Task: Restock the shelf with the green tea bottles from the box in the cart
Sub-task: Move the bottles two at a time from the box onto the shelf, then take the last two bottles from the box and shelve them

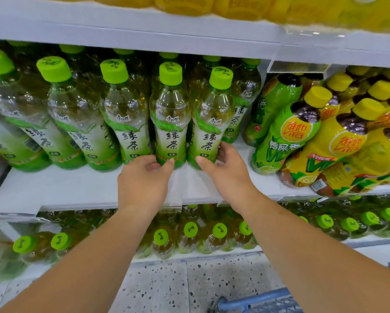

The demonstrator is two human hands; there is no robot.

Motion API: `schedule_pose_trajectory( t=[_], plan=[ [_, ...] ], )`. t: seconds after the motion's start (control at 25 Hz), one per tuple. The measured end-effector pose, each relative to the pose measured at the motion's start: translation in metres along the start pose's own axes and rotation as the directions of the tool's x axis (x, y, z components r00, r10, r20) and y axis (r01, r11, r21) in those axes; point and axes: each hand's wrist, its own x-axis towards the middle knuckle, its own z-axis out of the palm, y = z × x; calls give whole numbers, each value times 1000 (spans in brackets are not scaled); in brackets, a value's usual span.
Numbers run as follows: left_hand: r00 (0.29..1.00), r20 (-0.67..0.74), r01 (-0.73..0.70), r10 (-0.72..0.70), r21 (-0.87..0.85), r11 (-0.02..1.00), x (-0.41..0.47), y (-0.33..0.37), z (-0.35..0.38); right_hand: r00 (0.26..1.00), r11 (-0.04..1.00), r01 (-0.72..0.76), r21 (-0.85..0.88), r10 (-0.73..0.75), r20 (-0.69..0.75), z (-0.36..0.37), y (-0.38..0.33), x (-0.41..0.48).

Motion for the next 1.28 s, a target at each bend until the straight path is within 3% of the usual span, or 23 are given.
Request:
schedule_pose_trajectory(
  t=[0.28, 0.56, 0.8, 0.96, 1.12, 1.28],
  plan=[
    [928, 360, 89, -98, 41, 995, -14, 10, -34, 977, 974, -201, -101, 192, -95, 0, -35, -57],
    [845, 534, 22, 6, -45, 999, -92, 38, -112, 965, 950, -262, -168, 264, -12, -15, -86, -155],
    [822, 567, -37, 53, -40, 999, -157, 60, -181, 955, 939, -296, -175, 296, -24, -32, -128, -258],
    [826, 563, 21, 6, -41, 999, -187, 67, -207, 936, 922, -352, -162, 345, -68, -39, -144, -316],
    [762, 645, 49, -67, 46, 998, -224, 69, -224, 924, 906, -380, -188, 362, -125, -50, -154, -370],
    [708, 706, -25, -28, 65, 998, -263, 66, -229, 919, 902, -386, -195, 358, -163, -74, -156, -412]
  ],
)
